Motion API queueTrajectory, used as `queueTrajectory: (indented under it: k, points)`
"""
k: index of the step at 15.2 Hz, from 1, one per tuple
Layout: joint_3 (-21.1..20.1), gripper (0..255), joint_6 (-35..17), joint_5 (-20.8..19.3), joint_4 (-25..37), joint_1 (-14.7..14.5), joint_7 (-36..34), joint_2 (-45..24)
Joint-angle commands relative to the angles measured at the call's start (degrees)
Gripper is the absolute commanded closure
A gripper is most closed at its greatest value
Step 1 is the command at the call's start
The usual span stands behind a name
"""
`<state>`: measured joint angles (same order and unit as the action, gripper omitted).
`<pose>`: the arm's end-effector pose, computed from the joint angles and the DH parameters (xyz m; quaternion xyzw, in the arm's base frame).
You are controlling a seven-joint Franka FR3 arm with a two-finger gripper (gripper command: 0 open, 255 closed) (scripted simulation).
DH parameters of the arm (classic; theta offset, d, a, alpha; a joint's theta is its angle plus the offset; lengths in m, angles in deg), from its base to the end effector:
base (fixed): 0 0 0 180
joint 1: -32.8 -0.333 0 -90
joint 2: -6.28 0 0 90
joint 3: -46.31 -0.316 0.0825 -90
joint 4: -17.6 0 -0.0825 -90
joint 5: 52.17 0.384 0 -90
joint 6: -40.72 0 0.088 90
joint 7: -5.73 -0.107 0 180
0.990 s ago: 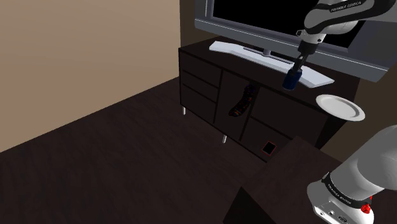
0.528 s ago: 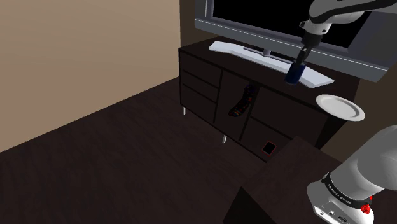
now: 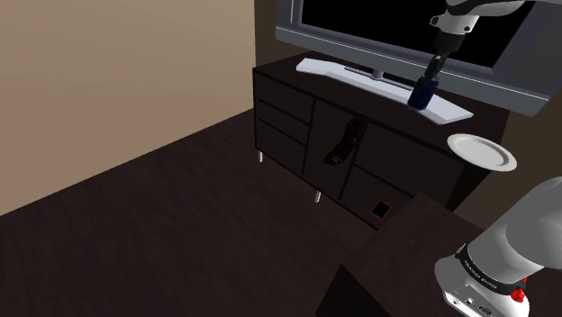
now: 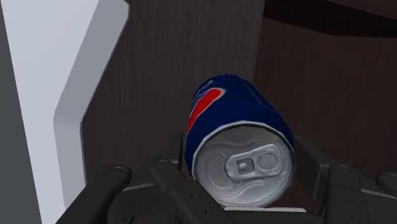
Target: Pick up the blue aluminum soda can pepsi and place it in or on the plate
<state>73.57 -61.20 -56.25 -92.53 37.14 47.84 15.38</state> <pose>0.4310 -0.2878 0.5502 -0.9948 -0.1015 -0.0003 0.0015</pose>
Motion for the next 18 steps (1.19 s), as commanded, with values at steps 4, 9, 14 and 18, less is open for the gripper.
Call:
queueTrajectory:
  k: [4, 9, 14, 18]
  points:
    - [0.6, 255, 1.7, -3.5, -4.9, 1.8, 1.3, 7.4]
    - [1.5, 255, 4.2, -7.6, -10.0, 4.8, 3.5, 15.8]
    - [2.6, 255, 7.6, -11.3, -13.3, 8.2, 6.8, 23.4]
    - [3.9, 255, 10.7, -14.2, -14.7, 11.0, 10.0, 28.6]
